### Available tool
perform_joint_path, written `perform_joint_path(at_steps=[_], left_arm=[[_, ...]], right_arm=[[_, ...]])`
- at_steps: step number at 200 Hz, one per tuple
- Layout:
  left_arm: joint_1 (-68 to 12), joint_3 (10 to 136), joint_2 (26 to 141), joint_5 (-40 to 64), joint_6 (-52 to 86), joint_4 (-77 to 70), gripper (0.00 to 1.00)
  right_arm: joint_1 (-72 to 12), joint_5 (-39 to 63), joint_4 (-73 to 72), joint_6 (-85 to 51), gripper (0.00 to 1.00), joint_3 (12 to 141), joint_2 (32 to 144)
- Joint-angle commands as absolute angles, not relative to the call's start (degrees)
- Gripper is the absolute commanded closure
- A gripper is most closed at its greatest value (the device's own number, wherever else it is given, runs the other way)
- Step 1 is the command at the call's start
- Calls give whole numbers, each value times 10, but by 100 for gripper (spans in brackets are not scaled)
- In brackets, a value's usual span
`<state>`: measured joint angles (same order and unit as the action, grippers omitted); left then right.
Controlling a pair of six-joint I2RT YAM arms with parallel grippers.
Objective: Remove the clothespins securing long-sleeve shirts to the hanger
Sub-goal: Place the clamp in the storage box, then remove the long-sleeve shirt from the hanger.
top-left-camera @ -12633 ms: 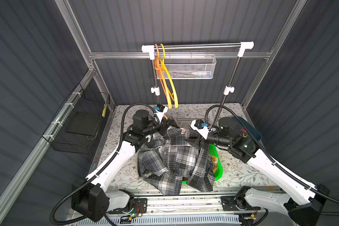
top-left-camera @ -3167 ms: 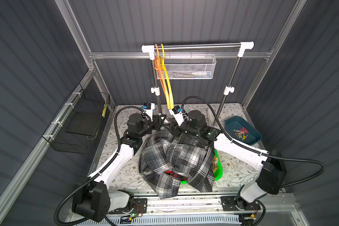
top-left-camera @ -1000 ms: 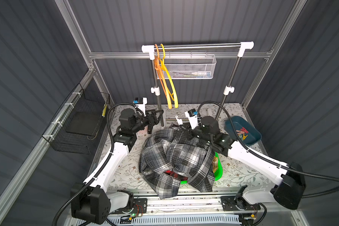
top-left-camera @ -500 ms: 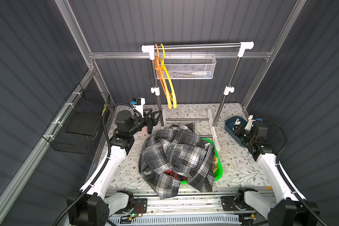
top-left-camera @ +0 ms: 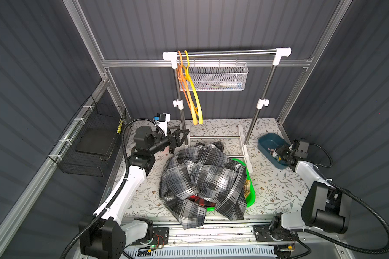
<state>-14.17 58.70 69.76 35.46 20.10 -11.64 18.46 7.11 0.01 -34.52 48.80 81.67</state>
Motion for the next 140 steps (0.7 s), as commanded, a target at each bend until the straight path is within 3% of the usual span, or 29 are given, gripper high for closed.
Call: perform_joint_path(at_steps=[1, 29, 79, 140], left_arm=[[-147, 576, 713, 401, 215, -128, 29], [-195, 574, 740, 409, 203, -93, 33], [-278, 548, 792, 374, 178, -47, 37], [-345, 474, 835, 326, 184, -37, 41]], right_arm=[[186, 67, -18, -342, 48, 513, 801], [149, 82, -11, -329, 45, 501, 758], [-28, 100, 38, -301, 39, 514, 695], [-135, 246, 62, -287, 36, 604, 786]])
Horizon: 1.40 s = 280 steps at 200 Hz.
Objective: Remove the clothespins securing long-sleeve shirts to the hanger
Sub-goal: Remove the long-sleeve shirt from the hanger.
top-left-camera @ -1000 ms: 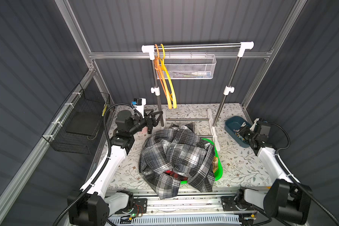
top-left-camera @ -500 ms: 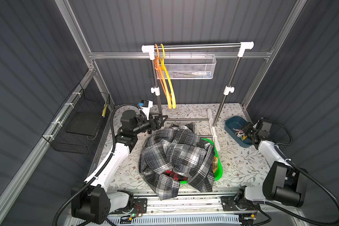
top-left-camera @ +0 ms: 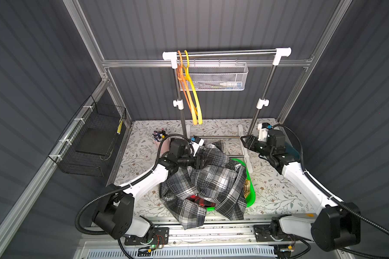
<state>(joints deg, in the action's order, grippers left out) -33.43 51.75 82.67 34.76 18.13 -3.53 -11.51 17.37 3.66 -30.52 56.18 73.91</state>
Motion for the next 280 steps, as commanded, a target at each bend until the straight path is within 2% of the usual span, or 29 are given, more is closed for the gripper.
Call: perform_joint_path(at_steps=[1, 58, 184, 244, 265, 280], left_arm=[[-345, 473, 836, 325, 185, -39, 41], [-349, 421, 878, 317, 180, -93, 43], [-349, 398, 938, 334, 162, -163, 45], [-348, 407, 967, 323, 141, -156, 46], [-346, 426, 981, 311, 124, -133, 46], [-337, 433, 987, 299, 119, -124, 46]], right_arm=[[-136, 247, 63, -287, 36, 606, 788], [-184, 295, 100, -278, 34, 713, 920], [-227, 378, 47, -403, 32, 847, 1140], [-231, 475, -148, -508, 34, 818, 1131], [-231, 475, -142, -500, 35, 813, 1109], [-231, 433, -84, -453, 35, 807, 1080]])
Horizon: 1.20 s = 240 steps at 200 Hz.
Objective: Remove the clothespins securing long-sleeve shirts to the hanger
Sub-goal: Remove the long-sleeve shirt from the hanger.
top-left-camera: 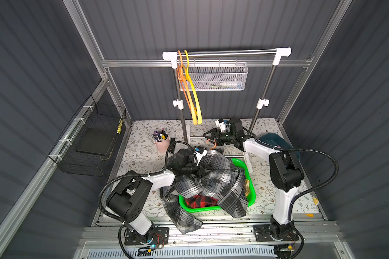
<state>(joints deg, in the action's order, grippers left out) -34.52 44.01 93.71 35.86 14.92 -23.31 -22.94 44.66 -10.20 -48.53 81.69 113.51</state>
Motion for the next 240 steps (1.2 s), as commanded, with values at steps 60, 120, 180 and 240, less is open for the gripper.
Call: perform_joint_path(at_steps=[60, 120, 180, 240], left_arm=[[-316, 429, 1004, 307, 127, -149, 49], [-307, 444, 1012, 299, 132, -157, 49], [-306, 443, 1029, 310, 144, -177, 50], [-306, 427, 1028, 312, 149, -194, 50]], right_arm=[[-238, 319, 97, -309, 39, 773, 993], [-247, 356, 49, -304, 56, 747, 982], [-244, 254, 140, -277, 44, 775, 984], [-221, 281, 84, -320, 33, 784, 1046]])
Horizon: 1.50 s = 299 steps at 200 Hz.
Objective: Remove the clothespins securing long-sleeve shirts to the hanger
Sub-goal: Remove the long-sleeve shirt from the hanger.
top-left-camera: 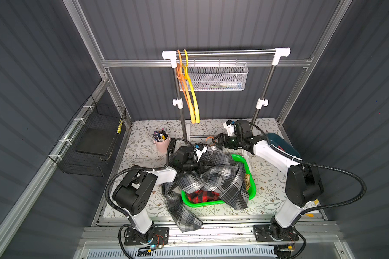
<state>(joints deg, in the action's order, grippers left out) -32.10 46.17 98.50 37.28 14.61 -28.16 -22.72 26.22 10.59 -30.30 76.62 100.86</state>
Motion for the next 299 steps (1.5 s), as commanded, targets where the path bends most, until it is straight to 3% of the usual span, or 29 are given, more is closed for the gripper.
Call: perform_joint_path(at_steps=[1, 44, 65, 98, 132, 157, 237, 299], left_arm=[[-306, 427, 1028, 312, 149, -194, 50], [-305, 429, 1029, 313, 149, -196, 50], [-306, 430, 1029, 314, 148, -198, 50], [-304, 438, 1034, 313, 142, -197, 50], [-299, 454, 1048, 313, 142, -197, 51], [-294, 462, 1053, 315, 157, -214, 51], [-273, 515, 907, 292, 197, -167, 42], [-271, 553, 790, 239, 192, -79, 36]], right_arm=[[-221, 282, 83, -321, 33, 785, 1048], [-221, 342, 17, -364, 33, 818, 1107], [-220, 374, -30, -388, 39, 823, 1122], [-221, 399, -96, -398, 55, 818, 1113], [-220, 401, -96, -373, 86, 826, 1091], [-222, 394, -75, -336, 100, 827, 1072], [-242, 276, -3, -106, 100, 786, 944], [-255, 240, -29, -26, 100, 731, 855]])
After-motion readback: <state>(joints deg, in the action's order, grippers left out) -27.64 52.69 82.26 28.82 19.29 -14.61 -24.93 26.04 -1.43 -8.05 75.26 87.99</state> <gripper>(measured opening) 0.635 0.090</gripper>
